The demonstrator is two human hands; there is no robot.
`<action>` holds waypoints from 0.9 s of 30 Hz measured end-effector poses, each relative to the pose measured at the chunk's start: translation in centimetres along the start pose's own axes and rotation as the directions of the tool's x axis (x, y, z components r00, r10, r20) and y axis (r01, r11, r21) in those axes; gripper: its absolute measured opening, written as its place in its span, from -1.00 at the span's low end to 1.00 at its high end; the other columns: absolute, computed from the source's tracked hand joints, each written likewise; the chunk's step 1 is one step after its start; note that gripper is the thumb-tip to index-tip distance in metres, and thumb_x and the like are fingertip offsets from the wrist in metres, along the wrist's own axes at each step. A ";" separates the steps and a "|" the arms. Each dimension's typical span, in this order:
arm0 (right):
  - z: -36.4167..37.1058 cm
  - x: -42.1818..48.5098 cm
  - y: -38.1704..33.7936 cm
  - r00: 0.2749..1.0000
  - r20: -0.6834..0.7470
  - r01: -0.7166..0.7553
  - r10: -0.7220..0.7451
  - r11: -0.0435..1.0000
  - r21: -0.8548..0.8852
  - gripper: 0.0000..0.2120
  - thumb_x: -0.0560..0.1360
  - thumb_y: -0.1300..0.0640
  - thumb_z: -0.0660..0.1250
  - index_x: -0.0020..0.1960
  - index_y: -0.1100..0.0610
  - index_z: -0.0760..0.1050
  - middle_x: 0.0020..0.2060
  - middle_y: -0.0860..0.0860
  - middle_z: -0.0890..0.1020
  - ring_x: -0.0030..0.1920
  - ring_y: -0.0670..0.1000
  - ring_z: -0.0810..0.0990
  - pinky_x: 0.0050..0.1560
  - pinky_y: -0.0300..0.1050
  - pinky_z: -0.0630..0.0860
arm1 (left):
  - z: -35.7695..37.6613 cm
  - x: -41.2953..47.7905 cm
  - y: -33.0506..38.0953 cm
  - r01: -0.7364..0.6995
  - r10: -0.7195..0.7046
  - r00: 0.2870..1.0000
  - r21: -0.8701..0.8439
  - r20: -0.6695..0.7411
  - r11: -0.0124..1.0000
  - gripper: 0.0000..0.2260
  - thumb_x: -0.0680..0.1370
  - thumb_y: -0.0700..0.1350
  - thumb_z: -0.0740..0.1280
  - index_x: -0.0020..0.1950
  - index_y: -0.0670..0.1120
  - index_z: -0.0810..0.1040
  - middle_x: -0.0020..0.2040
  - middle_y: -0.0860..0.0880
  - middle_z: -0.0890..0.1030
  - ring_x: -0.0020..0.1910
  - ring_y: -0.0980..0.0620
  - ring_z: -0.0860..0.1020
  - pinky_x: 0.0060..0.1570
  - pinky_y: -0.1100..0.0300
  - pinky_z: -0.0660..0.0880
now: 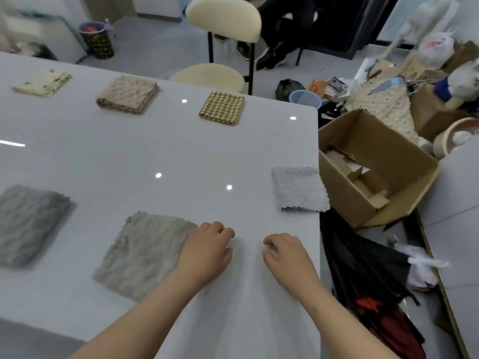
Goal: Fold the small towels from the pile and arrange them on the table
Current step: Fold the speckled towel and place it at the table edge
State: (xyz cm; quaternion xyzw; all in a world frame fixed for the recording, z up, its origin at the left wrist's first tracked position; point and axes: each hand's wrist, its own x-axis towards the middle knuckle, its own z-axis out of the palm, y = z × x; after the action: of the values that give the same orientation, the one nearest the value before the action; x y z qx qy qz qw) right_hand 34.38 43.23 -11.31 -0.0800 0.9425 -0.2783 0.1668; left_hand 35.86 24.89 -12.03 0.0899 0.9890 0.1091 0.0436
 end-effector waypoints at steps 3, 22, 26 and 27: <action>-1.2 -0.4 1.6 0.997 0.046 0.065 -0.064 0.998 -0.024 -0.72 0.55 0.10 0.14 0.24 0.07 0.43 0.17 -0.04 0.48 0.20 -0.03 0.37 0.21 -0.19 0.34 | 1.2 -1.1 2.1 0.077 -0.079 0.997 0.052 0.021 0.996 -0.63 0.03 -0.05 0.59 -0.23 0.02 0.60 -0.30 0.06 0.58 -0.41 0.04 0.54 -0.51 0.25 0.43; -3.6 2.7 5.5 0.943 0.194 0.274 -0.270 0.962 0.009 -0.75 0.54 0.10 0.17 0.19 0.04 0.45 0.04 -0.09 0.44 0.15 -0.05 0.37 0.19 -0.24 0.31 | 1.9 0.7 7.7 0.525 -0.532 0.846 -0.123 -0.032 0.842 -0.67 0.52 -0.10 0.17 0.29 0.00 0.41 0.22 0.00 0.43 0.14 -0.06 0.38 -0.05 0.21 0.22; -6.3 5.4 7.8 0.889 0.271 0.376 -0.369 0.926 0.026 -0.76 0.54 0.10 0.18 0.18 0.04 0.46 -0.04 -0.12 0.41 0.11 -0.08 0.39 0.12 -0.28 0.32 | 2.3 2.6 10.5 0.639 -0.648 0.761 -0.138 -0.028 0.757 -0.67 0.54 -0.08 0.15 0.31 0.02 0.38 0.23 0.02 0.41 0.16 -0.02 0.37 -0.04 0.24 0.22; -7.2 5.9 8.5 0.876 0.287 0.395 -0.389 0.918 0.039 -0.76 0.54 0.11 0.18 0.18 0.05 0.47 -0.06 -0.13 0.41 0.10 -0.09 0.40 0.08 -0.29 0.32 | 2.5 3.1 11.5 0.667 -0.677 0.736 -0.153 -0.018 0.730 -0.67 0.54 -0.08 0.15 0.31 0.03 0.38 0.24 0.03 0.40 0.17 -0.02 0.37 -0.02 0.24 0.25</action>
State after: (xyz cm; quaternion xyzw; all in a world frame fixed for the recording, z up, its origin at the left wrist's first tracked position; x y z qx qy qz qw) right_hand 25.76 52.46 -11.90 -0.3103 0.8751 -0.2818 0.2418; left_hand 35.02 37.02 -12.09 -0.2808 0.9456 0.1563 0.0501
